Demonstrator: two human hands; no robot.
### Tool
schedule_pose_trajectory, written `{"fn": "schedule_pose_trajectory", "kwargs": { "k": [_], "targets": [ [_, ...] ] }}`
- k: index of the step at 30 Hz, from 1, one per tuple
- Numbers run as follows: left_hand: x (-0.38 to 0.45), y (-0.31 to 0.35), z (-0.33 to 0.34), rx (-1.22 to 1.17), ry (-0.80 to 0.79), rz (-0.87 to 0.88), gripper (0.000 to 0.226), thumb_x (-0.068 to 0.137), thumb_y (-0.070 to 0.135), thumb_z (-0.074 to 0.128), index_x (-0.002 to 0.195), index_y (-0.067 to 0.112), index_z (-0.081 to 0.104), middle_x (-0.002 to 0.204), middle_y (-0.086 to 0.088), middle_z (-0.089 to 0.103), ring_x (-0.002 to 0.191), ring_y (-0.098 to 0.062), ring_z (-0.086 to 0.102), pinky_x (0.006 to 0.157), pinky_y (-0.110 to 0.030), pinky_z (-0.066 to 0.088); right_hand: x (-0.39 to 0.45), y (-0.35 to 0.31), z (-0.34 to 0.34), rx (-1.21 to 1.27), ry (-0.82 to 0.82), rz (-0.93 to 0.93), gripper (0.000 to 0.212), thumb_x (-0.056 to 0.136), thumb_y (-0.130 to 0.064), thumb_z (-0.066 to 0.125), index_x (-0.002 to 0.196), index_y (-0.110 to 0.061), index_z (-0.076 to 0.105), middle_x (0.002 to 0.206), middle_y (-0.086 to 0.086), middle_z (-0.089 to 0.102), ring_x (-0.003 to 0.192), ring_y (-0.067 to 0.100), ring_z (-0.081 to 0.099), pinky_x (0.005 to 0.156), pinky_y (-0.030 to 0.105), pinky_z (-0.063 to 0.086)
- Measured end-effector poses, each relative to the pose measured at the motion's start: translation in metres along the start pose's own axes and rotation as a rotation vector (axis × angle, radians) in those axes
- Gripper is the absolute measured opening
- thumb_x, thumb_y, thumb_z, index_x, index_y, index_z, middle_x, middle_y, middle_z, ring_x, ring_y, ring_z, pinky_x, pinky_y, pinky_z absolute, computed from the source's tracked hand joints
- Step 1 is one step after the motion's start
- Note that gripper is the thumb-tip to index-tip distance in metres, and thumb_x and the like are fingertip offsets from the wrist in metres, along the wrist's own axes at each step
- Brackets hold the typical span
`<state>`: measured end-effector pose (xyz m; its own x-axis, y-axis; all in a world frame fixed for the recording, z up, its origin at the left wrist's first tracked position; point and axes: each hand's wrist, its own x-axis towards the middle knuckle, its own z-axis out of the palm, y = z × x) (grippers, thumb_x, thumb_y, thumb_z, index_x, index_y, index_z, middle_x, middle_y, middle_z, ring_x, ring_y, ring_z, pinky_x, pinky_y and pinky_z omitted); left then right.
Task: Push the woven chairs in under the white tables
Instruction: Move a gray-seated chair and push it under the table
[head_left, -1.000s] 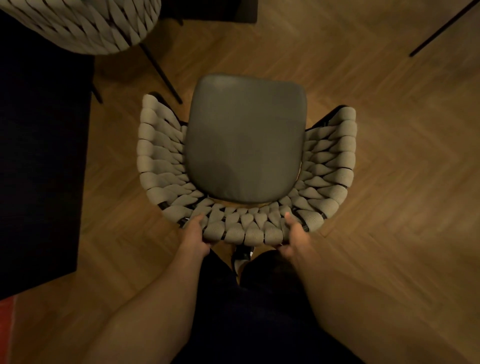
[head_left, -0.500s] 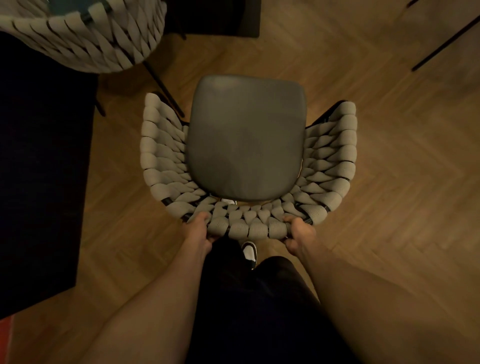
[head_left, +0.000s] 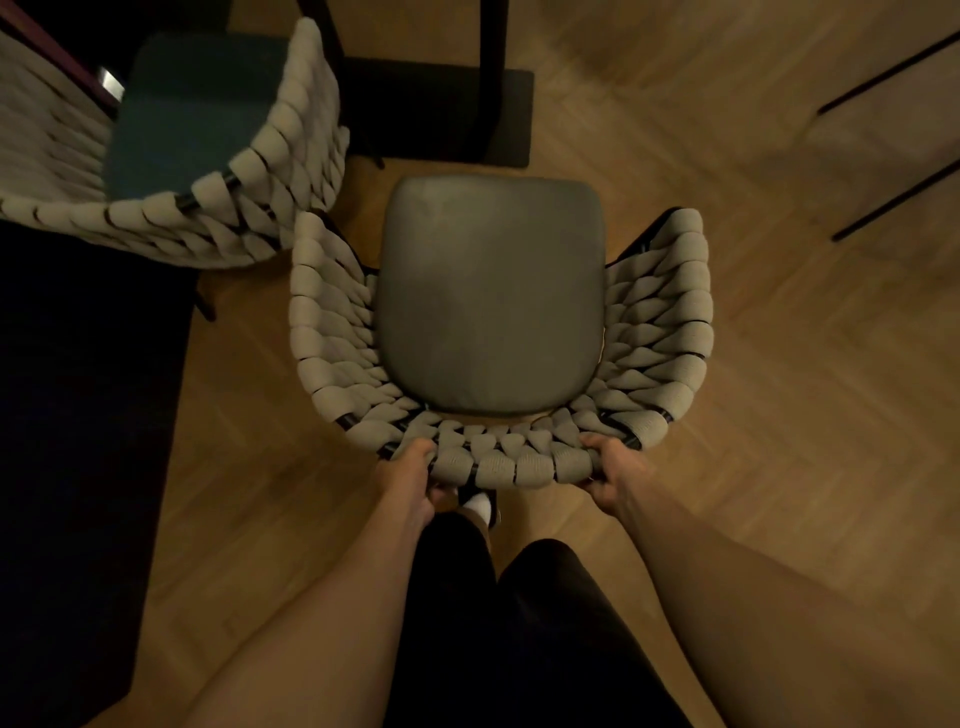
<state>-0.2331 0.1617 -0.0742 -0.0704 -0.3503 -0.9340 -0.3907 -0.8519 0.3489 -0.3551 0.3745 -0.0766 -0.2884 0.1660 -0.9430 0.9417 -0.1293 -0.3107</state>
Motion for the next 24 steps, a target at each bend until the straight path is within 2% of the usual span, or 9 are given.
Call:
{"fn": "schedule_pose_trajectory", "kwargs": {
  "k": [3, 6, 11, 16, 21, 24],
  "targets": [
    [0.013, 0.045, 0.030, 0.026, 0.006, 0.000, 0.043, 0.088, 0.009, 0.069, 0.130, 0.011, 0.056, 0.110, -0.016, 0.071, 0.081, -0.028, 0.072, 0.052, -0.042, 0.059, 0.019, -0.038, 0.033, -0.024, -0.008, 0.001, 0.041, 0.087, -0.006, 0.069, 0.126, -0.013, 0.063, 0.114, 0.015, 0.071, 0.098, 0.037, 0.071, 0.062, 0.052, 0.060],
    [0.022, 0.085, 0.058, 0.055, 0.010, 0.022, 0.047, 0.088, 0.011, 0.070, 0.131, 0.012, 0.053, 0.114, -0.016, 0.070, 0.081, -0.026, 0.072, 0.051, -0.041, 0.059, 0.019, -0.074, 0.065, -0.018, -0.038, 0.000, 0.034, 0.091, -0.006, 0.066, 0.123, -0.013, 0.058, 0.111, 0.016, 0.069, 0.099, 0.036, 0.070, 0.063, 0.053, 0.060],
    [0.036, 0.138, 0.100, 0.049, 0.026, 0.019, 0.047, 0.087, 0.010, 0.072, 0.130, 0.011, 0.053, 0.107, -0.016, 0.070, 0.087, -0.030, 0.072, 0.057, -0.048, 0.060, 0.027, -0.130, 0.110, -0.017, -0.065, -0.015, 0.040, 0.093, -0.007, 0.066, 0.130, -0.014, 0.055, 0.115, 0.015, 0.068, 0.102, 0.035, 0.069, 0.077, 0.055, 0.060],
    [0.050, 0.167, 0.141, 0.028, 0.027, -0.015, 0.046, 0.087, 0.010, 0.072, 0.129, 0.010, 0.054, 0.112, -0.020, 0.069, 0.094, -0.035, 0.071, 0.055, -0.048, 0.059, 0.041, -0.179, 0.134, -0.029, -0.093, -0.011, 0.042, 0.094, -0.007, 0.063, 0.136, -0.010, 0.055, 0.122, 0.016, 0.067, 0.102, 0.033, 0.068, 0.062, 0.046, 0.061],
    [0.056, 0.191, 0.178, 0.011, 0.019, -0.015, 0.041, 0.089, 0.009, 0.070, 0.127, 0.010, 0.055, 0.110, -0.019, 0.070, 0.093, -0.033, 0.072, 0.058, -0.051, 0.061, 0.051, -0.217, 0.152, -0.042, -0.145, 0.000, 0.037, 0.098, -0.008, 0.059, 0.135, -0.008, 0.054, 0.116, 0.013, 0.066, 0.090, 0.027, 0.067, 0.060, 0.045, 0.057],
    [0.062, 0.211, 0.194, 0.005, 0.015, -0.004, 0.042, 0.089, 0.010, 0.070, 0.129, 0.010, 0.055, 0.109, -0.018, 0.071, 0.090, -0.033, 0.072, 0.055, -0.046, 0.060, 0.054, -0.238, 0.169, -0.054, -0.154, -0.008, 0.040, 0.098, -0.008, 0.058, 0.137, -0.008, 0.053, 0.122, 0.013, 0.066, 0.099, 0.028, 0.067, 0.064, 0.045, 0.057]
  ]
}}
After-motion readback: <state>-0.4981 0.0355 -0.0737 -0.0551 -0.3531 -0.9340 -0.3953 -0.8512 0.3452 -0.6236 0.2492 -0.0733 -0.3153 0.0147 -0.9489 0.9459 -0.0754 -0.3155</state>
